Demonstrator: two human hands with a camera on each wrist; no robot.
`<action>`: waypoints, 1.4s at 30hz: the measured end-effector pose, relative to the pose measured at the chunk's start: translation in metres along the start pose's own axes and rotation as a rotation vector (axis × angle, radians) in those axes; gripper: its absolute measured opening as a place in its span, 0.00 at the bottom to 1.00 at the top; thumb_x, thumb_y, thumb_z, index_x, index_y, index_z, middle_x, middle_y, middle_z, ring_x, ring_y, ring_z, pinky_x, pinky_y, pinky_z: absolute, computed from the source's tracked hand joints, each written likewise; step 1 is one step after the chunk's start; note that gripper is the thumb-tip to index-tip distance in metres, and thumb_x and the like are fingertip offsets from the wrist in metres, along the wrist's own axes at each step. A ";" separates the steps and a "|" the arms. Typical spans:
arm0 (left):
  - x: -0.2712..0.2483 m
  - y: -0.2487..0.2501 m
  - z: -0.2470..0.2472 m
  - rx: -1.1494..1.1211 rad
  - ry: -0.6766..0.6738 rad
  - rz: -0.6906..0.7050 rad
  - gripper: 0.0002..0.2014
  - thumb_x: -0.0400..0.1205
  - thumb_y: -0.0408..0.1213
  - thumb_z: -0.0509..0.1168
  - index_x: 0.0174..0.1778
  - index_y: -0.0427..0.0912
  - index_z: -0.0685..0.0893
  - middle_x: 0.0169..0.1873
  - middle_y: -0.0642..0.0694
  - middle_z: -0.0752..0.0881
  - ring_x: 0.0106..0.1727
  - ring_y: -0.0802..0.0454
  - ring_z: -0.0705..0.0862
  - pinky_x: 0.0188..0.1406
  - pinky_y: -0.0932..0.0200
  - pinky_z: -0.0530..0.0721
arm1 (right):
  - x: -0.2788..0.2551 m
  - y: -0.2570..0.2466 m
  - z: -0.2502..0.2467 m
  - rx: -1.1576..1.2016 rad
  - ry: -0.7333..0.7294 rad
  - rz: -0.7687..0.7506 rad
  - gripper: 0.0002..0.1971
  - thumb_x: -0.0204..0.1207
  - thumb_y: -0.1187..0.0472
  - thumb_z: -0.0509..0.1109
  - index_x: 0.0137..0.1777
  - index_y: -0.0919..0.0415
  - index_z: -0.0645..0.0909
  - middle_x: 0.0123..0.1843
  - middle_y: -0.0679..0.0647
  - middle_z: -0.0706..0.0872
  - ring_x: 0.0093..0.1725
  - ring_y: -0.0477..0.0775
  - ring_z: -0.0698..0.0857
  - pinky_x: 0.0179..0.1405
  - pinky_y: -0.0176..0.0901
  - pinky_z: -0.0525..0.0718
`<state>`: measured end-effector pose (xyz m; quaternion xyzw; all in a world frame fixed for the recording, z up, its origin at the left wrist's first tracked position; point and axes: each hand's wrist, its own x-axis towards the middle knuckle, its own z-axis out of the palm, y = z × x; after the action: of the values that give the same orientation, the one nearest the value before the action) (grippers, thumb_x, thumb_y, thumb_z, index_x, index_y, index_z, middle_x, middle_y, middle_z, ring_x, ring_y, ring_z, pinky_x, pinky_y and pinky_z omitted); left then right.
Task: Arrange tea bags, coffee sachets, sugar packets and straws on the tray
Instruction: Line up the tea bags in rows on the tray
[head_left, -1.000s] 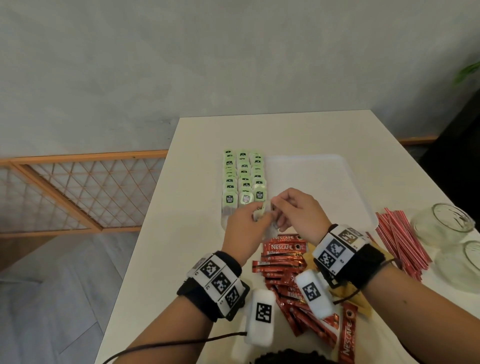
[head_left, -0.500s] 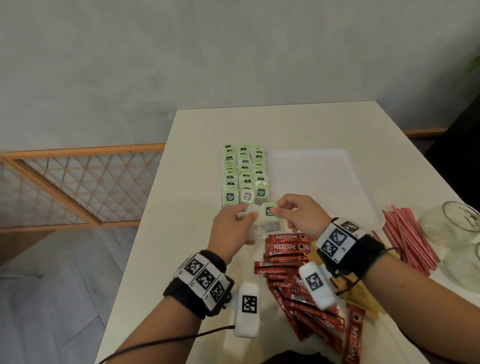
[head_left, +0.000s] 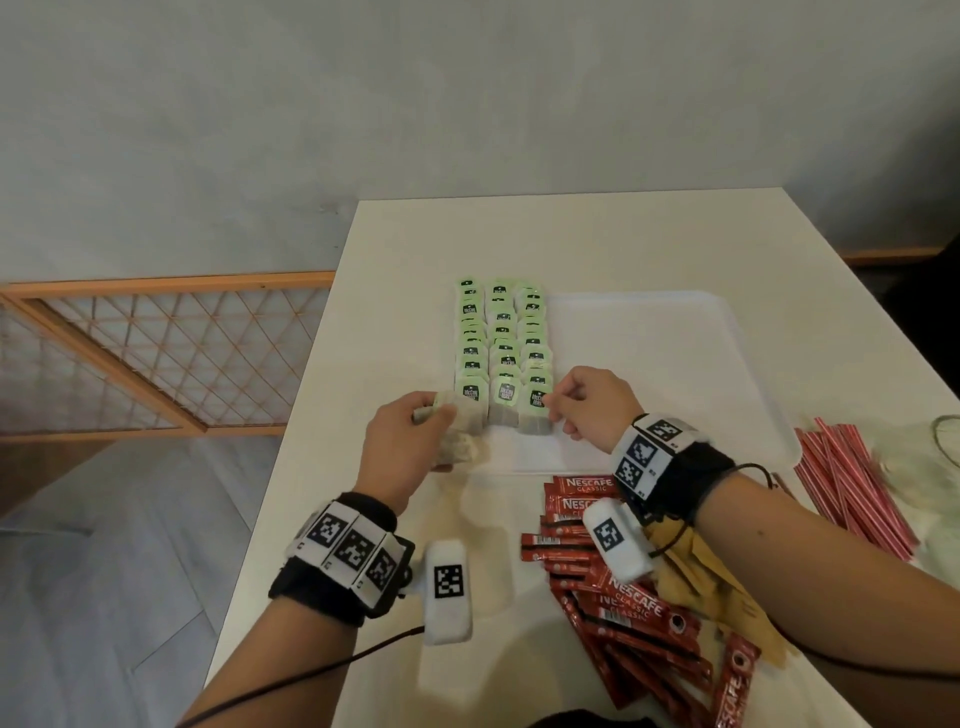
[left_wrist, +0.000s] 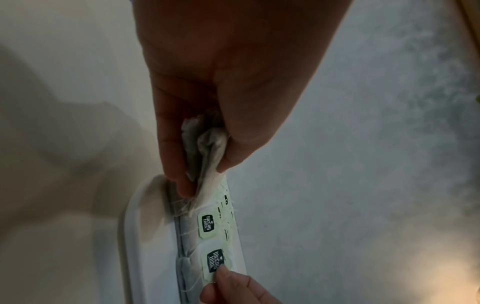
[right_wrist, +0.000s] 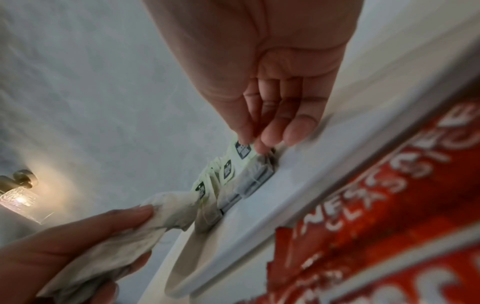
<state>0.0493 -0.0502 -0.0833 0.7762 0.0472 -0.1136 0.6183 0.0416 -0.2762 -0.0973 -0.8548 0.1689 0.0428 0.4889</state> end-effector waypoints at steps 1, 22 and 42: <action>0.000 0.000 0.000 -0.006 -0.005 -0.003 0.04 0.82 0.35 0.69 0.47 0.42 0.89 0.43 0.34 0.90 0.40 0.44 0.90 0.28 0.57 0.87 | 0.001 -0.001 0.001 -0.005 0.004 -0.003 0.06 0.79 0.61 0.71 0.44 0.62 0.80 0.39 0.56 0.90 0.28 0.48 0.81 0.25 0.32 0.82; -0.022 0.020 0.033 -0.011 -0.155 -0.028 0.05 0.75 0.29 0.75 0.44 0.43 0.90 0.39 0.41 0.90 0.36 0.49 0.87 0.29 0.57 0.86 | -0.042 -0.009 -0.016 0.156 -0.055 -0.271 0.04 0.77 0.61 0.74 0.40 0.57 0.83 0.40 0.56 0.90 0.39 0.54 0.87 0.42 0.46 0.85; -0.025 0.023 0.044 -0.140 -0.108 -0.071 0.09 0.79 0.42 0.74 0.44 0.38 0.91 0.34 0.43 0.90 0.36 0.48 0.87 0.44 0.44 0.91 | -0.065 -0.016 -0.011 -0.248 0.021 -0.680 0.11 0.82 0.50 0.66 0.55 0.49 0.89 0.53 0.42 0.86 0.56 0.45 0.80 0.57 0.43 0.78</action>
<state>0.0243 -0.0966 -0.0652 0.7217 0.0492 -0.1736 0.6683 -0.0155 -0.2623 -0.0631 -0.9152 -0.1265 -0.1111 0.3661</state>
